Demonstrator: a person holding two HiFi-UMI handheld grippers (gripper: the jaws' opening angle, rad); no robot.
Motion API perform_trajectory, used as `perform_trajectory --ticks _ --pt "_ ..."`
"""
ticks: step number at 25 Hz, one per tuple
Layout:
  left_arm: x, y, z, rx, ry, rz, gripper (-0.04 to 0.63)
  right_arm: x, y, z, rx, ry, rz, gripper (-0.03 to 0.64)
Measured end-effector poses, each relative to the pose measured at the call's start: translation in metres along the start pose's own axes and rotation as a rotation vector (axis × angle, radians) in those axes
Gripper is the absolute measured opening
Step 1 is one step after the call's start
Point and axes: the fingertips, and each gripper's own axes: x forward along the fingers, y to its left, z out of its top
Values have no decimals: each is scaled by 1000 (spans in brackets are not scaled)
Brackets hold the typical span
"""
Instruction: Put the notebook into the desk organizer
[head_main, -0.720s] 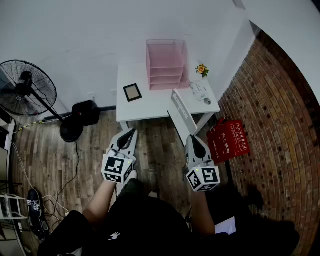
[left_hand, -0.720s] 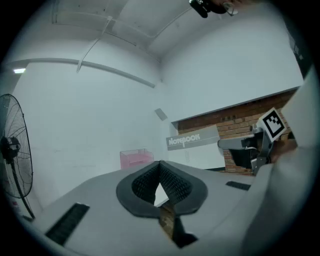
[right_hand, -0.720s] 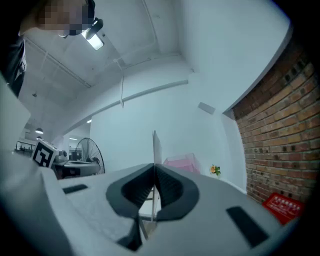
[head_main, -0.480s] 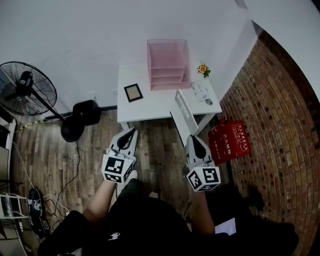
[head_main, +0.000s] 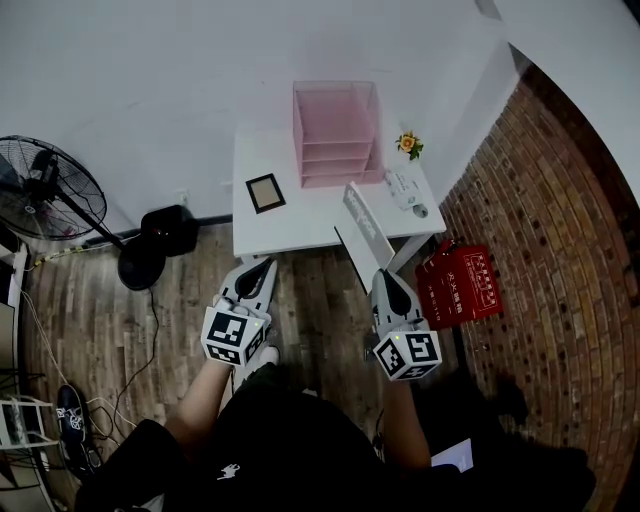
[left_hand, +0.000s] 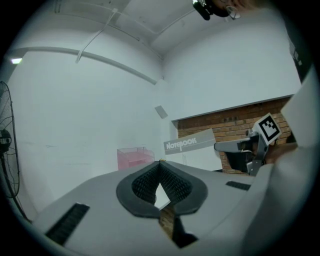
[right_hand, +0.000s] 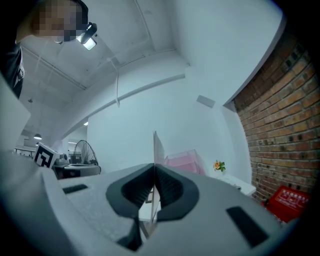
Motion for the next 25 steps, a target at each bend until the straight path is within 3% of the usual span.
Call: perform_trajectory --ticks 14,25 --pt "63 90 7 14 -17 -103 3 96 3 5 -1 23 -97 9" --pt "91 128 -12 -14 -5 -201 3 136 15 2 -59 47 -136 8"
